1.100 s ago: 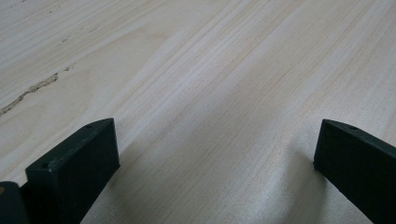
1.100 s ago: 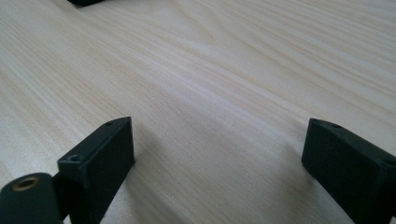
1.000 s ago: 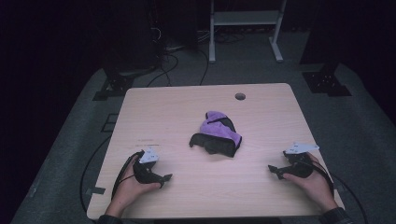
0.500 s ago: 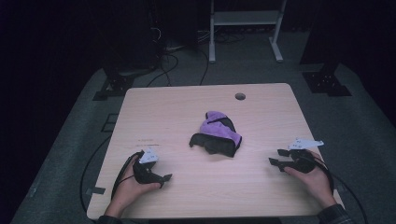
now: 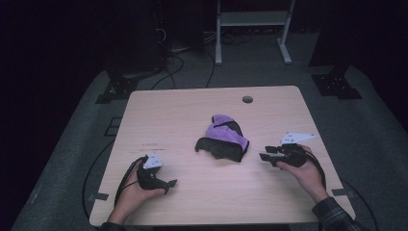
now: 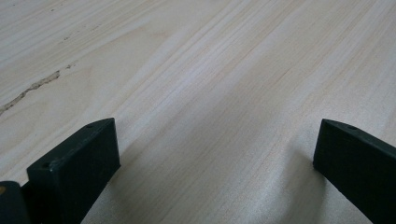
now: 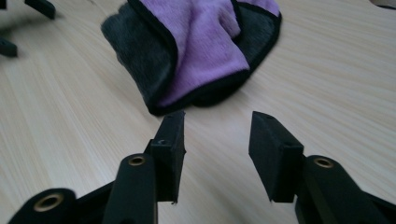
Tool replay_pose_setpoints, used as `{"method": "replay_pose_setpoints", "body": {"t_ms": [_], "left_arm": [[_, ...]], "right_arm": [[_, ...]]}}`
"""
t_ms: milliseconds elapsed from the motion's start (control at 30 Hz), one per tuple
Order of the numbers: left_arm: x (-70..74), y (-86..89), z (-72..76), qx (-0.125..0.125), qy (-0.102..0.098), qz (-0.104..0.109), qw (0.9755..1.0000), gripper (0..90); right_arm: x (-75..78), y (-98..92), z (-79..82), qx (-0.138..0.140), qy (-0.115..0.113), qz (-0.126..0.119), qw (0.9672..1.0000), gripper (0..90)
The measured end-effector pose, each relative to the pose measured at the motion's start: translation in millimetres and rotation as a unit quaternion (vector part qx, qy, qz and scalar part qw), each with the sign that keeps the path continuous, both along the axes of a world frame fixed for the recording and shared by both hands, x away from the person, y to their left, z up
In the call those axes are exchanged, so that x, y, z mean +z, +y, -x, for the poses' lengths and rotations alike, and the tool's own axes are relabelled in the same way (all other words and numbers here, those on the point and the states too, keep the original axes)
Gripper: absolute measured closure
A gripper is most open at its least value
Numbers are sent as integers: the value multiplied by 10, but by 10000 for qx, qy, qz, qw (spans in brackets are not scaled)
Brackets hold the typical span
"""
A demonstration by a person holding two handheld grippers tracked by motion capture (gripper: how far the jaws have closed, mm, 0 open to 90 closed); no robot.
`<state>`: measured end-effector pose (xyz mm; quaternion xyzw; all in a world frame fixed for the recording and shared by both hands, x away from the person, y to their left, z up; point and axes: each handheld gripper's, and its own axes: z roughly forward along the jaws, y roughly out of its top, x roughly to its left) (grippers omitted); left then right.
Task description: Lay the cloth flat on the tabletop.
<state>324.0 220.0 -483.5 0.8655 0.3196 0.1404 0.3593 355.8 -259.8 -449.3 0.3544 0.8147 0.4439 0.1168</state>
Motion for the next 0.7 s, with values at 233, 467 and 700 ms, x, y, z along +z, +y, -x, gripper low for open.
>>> {"method": "replay_pose_setpoints", "body": {"t_ms": [233,467,700], "left_arm": [[-2,0,0,2,-9,8,10000,0],[-3,0,-1,2,-12,12,10000,0],[8,20,9,48,-74,74,9999,50]], "right_arm": [[9,290,-170,240,69,-133,9996,592],[-51,541,-304,453,177,-170,9987,638],[-115,642,-371,440,334,-189,9983,860]]}}
